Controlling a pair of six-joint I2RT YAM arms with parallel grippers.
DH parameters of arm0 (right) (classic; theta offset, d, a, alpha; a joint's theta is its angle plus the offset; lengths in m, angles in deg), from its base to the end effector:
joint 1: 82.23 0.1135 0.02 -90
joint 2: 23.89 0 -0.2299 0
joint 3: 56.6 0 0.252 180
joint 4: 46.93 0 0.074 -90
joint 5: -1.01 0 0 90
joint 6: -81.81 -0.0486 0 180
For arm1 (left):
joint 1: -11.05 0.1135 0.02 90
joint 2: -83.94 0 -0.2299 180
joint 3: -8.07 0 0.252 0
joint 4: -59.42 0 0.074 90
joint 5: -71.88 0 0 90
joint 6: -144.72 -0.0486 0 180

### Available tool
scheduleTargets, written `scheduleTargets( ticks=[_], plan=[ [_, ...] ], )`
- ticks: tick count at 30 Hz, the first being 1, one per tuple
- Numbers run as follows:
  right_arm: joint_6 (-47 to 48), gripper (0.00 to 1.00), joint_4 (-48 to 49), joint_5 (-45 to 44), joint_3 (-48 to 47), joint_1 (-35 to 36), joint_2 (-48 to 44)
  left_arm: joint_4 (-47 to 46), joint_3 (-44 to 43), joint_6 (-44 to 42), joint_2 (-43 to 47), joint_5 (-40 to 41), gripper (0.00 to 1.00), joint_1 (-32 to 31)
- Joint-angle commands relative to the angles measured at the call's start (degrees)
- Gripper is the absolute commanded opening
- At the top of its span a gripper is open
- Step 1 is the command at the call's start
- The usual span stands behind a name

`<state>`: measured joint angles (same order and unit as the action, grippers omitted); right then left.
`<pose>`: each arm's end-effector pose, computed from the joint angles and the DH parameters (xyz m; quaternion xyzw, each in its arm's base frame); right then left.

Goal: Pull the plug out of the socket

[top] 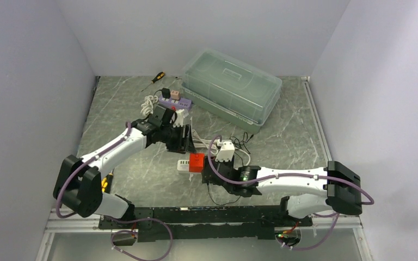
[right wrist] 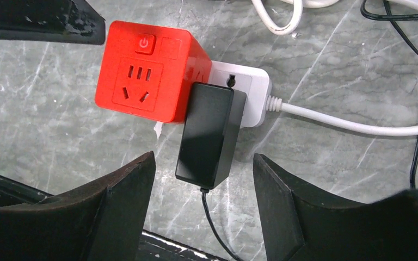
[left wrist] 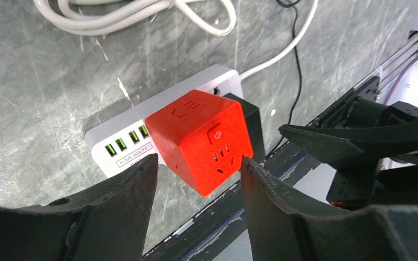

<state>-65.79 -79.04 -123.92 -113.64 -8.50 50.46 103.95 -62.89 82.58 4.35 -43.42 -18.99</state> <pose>0.1031 0.2539 0.1734 -0.0225 0.9005 0.1854 0.3928 0.2479 -0.1673 0.2074 0.0868 0.9243 -0.3310 0.1692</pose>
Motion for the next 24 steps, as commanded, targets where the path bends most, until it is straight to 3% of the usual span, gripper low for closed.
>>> scheduleTargets(
  ticks=[1, 14, 24],
  plan=[
    [-1.16, 0.69, -1.84, -3.88, -2.52, 1.12, 1.63, 1.37, -0.14, -3.24, -1.51, -2.49, 0.61, 0.08],
    [-1.52, 0.58, -6.67, -6.28, -9.22, 1.15, 9.75, 0.49, 2.83, -4.92, -3.05, -5.22, 0.59, -0.01],
    [-2.73, 0.54, -6.60, -5.28, -8.35, 1.15, 10.92, 1.10, 1.65, -6.84, -5.98, -7.08, 0.59, -0.35]
  ],
)
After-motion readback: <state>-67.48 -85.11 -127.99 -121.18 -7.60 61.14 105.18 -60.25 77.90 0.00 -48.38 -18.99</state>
